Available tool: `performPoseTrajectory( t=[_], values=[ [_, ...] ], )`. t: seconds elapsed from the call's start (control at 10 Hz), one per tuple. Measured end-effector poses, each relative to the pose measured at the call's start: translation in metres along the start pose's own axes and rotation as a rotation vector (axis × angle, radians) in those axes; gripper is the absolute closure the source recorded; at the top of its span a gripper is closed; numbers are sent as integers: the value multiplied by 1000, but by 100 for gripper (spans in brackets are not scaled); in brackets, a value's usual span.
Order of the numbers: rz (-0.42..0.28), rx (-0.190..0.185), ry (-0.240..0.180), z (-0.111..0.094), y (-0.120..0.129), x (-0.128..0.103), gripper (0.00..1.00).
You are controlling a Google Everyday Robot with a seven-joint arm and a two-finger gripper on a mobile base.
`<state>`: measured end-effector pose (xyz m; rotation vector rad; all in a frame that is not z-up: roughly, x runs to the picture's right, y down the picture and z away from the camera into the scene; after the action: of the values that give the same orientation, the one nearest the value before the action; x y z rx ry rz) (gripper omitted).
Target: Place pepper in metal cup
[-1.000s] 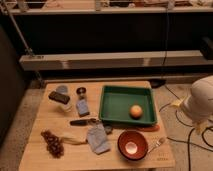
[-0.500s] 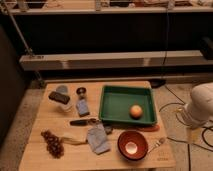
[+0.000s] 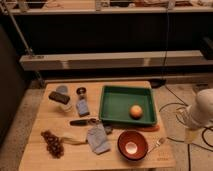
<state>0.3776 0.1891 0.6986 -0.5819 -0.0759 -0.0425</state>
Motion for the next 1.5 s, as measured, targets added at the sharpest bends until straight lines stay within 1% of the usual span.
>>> performPoseTrajectory(
  t=[0.2, 0.3, 0.5, 0.7, 0.9, 1.2, 1.3, 1.5],
  values=[
    [84, 38, -60, 22, 6, 10, 20],
    [93, 48, -81, 29, 4, 7, 20],
    [97, 78, -130, 40, 0, 0, 20],
    [82, 97, -171, 49, -12, -12, 20],
    [50, 109, -211, 61, -36, -35, 20],
    [30, 110, -244, 73, -54, -47, 20],
    [29, 108, -248, 76, -56, -48, 20],
    [26, 106, -241, 79, -57, -47, 20]
  ],
)
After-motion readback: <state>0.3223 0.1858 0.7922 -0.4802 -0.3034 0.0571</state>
